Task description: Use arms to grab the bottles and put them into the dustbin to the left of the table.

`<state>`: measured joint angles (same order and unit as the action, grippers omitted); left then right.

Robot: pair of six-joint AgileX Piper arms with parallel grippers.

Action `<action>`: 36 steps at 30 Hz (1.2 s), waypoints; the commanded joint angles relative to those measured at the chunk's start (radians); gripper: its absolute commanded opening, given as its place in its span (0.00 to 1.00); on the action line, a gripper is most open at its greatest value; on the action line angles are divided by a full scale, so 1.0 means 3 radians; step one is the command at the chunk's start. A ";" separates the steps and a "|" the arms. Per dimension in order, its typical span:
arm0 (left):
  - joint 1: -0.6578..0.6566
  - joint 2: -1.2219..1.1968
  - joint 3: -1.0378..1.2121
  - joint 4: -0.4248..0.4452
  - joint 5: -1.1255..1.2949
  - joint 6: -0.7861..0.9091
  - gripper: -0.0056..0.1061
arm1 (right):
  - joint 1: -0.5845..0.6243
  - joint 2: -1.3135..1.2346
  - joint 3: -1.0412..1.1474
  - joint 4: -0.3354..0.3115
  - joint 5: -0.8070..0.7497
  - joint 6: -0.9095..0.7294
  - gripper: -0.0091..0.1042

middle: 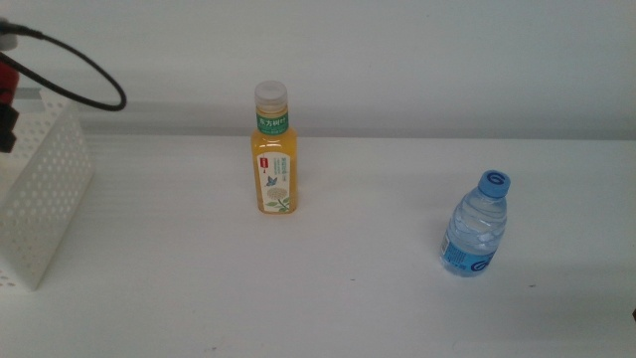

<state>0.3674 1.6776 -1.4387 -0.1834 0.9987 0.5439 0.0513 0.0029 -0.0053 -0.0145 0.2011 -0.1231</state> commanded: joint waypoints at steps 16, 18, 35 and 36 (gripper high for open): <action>0.0176 0.0598 -0.0345 0.0356 -0.0143 0.0026 0.03 | -0.0009 -0.0130 0.0144 -0.0023 -0.0040 -0.0017 0.85; 0.0176 0.0634 -0.0345 0.0394 -0.0173 0.0026 0.03 | -0.0009 -0.0130 0.0144 -0.0023 -0.0040 -0.0017 0.85; 0.0176 0.0857 -0.0345 0.0650 -0.0264 -0.0028 0.11 | -0.0009 -0.0130 0.0144 -0.0023 -0.0040 -0.0017 0.85; 0.0176 0.0857 -0.0345 0.0684 -0.0255 -0.0060 0.14 | -0.0009 -0.0130 0.0144 -0.0023 -0.0040 -0.0017 0.85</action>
<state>0.4198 1.9440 -1.5266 0.0089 0.9467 0.5486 0.0513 0.0029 -0.0053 -0.0145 0.2011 -0.1231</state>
